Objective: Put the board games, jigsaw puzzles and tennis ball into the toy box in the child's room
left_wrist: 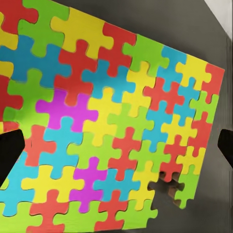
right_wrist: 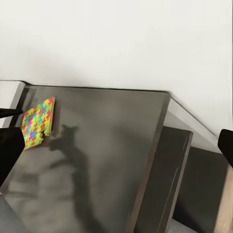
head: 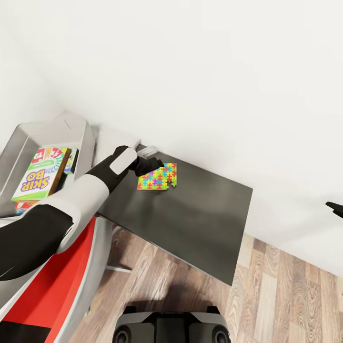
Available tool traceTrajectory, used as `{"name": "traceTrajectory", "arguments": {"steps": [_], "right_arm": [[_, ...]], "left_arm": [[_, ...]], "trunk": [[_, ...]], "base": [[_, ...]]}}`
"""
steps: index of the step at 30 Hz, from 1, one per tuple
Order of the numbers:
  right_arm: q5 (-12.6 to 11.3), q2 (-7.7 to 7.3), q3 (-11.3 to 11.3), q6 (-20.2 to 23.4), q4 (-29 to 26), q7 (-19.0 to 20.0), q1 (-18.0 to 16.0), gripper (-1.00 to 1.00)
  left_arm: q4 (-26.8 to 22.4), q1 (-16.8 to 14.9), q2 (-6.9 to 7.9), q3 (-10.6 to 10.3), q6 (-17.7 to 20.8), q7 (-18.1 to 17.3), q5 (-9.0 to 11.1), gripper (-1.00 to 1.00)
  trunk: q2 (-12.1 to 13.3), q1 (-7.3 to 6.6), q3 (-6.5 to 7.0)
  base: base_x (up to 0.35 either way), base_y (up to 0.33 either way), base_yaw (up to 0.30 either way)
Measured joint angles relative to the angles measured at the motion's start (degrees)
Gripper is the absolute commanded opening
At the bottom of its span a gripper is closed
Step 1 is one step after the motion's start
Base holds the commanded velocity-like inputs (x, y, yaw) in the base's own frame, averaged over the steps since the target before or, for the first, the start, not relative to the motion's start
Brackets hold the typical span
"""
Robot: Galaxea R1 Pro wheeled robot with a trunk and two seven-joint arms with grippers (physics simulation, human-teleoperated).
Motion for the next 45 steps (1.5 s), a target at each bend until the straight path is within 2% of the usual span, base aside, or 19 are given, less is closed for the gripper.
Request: {"name": "traceTrajectory", "arguments": {"steps": [10,29,33,35,38,43,44,45], "right_arm": [[0.0,-0.02,0.0,0.0,0.0,0.0,0.0,1.0],[0.0,0.03,0.0,0.0,0.0,0.0,0.0,1.0],[0.0,0.04,0.0,0.0,0.0,0.0,0.0,1.0],[0.0,0.04,0.0,0.0,0.0,0.0,0.0,1.0],[0.0,0.05,0.0,0.0,0.0,0.0,0.0,1.0],[0.0,0.09,0.0,0.0,0.0,0.0,0.0,1.0],[0.0,0.09,0.0,0.0,0.0,0.0,0.0,1.0],[0.0,0.1,0.0,0.0,0.0,0.0,0.0,1.0]], "left_arm": [[0.0,0.0,0.01,0.0,-0.4,0.0,0.1,1.0],[-0.1,0.5,0.03,0.0,-0.5,-0.1,0.1,1.0],[-0.4,0.4,0.47,0.0,-0.5,0.0,0.1,1.0],[-1.0,0.3,1.64,0.0,-0.4,-0.1,0.1,1.0],[-3.2,0.3,4.36,0.6,-0.3,-0.1,0.3,1.0],[-8.2,2.0,9.22,3.9,0.2,0.0,0.6,1.0],[-8.3,2.0,9.24,3.9,0.1,0.0,0.6,1.0],[-10.1,3.2,10.57,5.4,0.3,0.1,0.5,1.0]], "trunk": [[0.0,0.0,0.0],[0.0,0.0,0.0],[0.0,0.0,0.0],[0.0,0.0,0.0],[0.0,0.0,0.0],[0.0,0.0,0.0],[0.0,0.0,0.0],[0.0,0.0,0.0]], "base": [[0.0,0.0,-0.137],[0.0,0.0,-0.012],[0.0,0.0,0.0],[0.0,0.0,0.0],[0.0,0.0,0.0],[0.0,0.0,0.0],[0.0,0.0,0.0],[0.0,0.0,0.0]]}}
